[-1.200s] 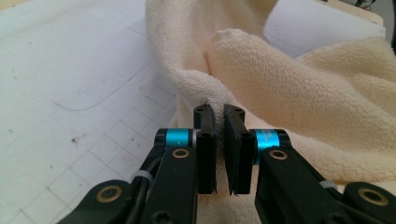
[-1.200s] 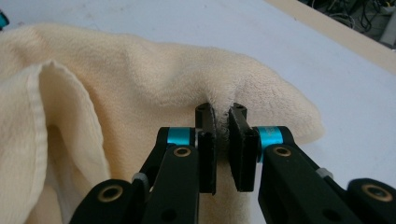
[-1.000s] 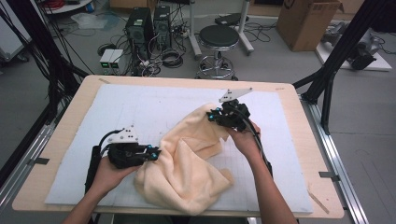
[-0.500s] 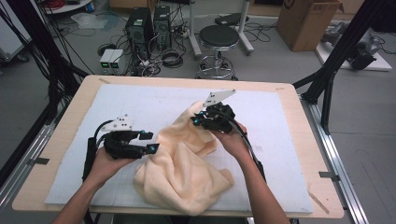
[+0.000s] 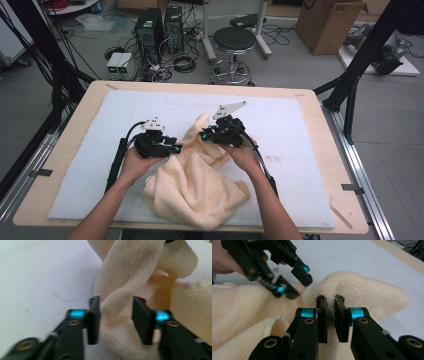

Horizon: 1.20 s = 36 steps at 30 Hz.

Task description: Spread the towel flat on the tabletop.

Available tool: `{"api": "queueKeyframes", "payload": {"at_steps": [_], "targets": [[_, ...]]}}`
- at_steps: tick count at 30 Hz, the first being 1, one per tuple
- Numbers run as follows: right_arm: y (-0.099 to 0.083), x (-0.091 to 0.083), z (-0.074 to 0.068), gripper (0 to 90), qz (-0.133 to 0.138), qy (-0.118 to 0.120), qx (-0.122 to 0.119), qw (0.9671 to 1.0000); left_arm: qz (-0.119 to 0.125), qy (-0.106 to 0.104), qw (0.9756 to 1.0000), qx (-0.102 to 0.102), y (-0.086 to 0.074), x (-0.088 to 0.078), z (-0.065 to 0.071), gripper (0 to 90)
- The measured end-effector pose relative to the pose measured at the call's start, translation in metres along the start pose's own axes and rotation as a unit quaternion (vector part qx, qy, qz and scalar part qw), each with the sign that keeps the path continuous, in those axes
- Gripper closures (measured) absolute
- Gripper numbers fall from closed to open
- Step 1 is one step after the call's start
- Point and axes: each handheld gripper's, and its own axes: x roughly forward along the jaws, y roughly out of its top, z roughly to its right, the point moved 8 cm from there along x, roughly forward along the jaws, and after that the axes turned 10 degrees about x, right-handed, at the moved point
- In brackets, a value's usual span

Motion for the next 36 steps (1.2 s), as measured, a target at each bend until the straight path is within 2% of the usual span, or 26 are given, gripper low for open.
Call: {"api": "queueKeyframes", "payload": {"at_steps": [1,2,3,4,8,10,12,13,14,17,18,21,22,23,26,30,32,36], "targets": [[-0.003,0.003,0.000,82.4,0.000,0.003,0.004,1.0000,-0.006,-0.003,1.0000,0.001,-0.002,0.003,0.001,75.2],[-0.003,0.003,0.000,82.4,0.000,0.003,0.004,1.0000,-0.010,-0.008,0.9999,0.006,-0.003,0.004,0.002,75.2],[-0.003,0.004,0.000,82.3,-0.001,0.005,0.002,1.0000,-0.007,-0.014,0.9999,0.005,-0.002,0.005,0.004,83.9],[-0.003,0.003,0.000,82.3,-0.001,0.005,0.001,1.0000,-0.008,-0.014,0.9999,0.006,-0.003,0.005,0.004,86.5],[-0.002,0.000,0.002,81.8,0.004,0.000,0.000,1.0000,-0.001,-0.016,0.9999,0.003,-0.001,0.001,0.006,89.3],[-0.002,-0.001,0.001,81.8,0.005,-0.001,0.005,1.0000,0.005,-0.018,0.9998,0.004,0.000,-0.001,0.007,89.3],[0.000,-0.004,0.001,82.1,0.012,-0.001,0.001,0.9999,0.016,-0.021,0.9996,0.010,0.003,-0.003,0.008,88.9],[0.002,-0.006,-0.001,82.2,0.017,0.000,-0.002,0.9999,0.028,-0.019,0.9994,0.004,0.006,-0.004,0.008,73.6],[0.002,-0.006,-0.001,82.2,0.017,0.000,-0.002,0.9999,0.035,-0.020,0.9992,0.000,0.008,-0.005,0.008,73.6],[0.006,-0.008,-0.002,82.9,0.027,0.000,-0.013,0.9995,0.040,-0.019,0.9990,0.003,0.011,-0.004,0.008,48.9],[0.007,-0.008,-0.002,82.9,0.029,0.002,-0.010,0.9995,0.043,-0.019,0.9989,0.003,0.012,-0.003,0.008,46.2],[0.011,-0.009,-0.005,83.0,0.030,0.011,-0.011,0.9994,0.048,-0.020,0.9987,-0.001,0.015,-0.001,0.008,45.3],[0.013,-0.010,-0.007,83.1,0.032,0.011,-0.014,0.9993,0.047,-0.020,0.9987,0.003,0.015,0.000,0.008,46.1],[0.016,-0.010,-0.010,83.1,0.033,0.017,-0.019,0.9991,0.045,-0.022,0.9987,0.005,0.014,0.000,0.008,51.3],[0.017,-0.007,-0.013,82.8,0.028,0.017,-0.026,0.9991,0.038,-0.019,0.9991,0.007,0.013,-0.001,0.007,80.5],[0.014,-0.007,-0.009,81.1,0.025,0.014,-0.011,0.9995,0.031,-0.010,0.9994,0.007,0.012,-0.007,0.006,84.1],[0.013,-0.010,-0.004,74.3,0.031,0.009,0.002,0.9995,0.034,-0.003,0.9994,0.002,0.012,-0.010,0.005,84.6],[0.009,-0.015,0.001,69.6,0.040,0.007,0.014,0.9991,0.026,0.003,0.9996,0.010,0.006,-0.016,0.006,84.7]]}}
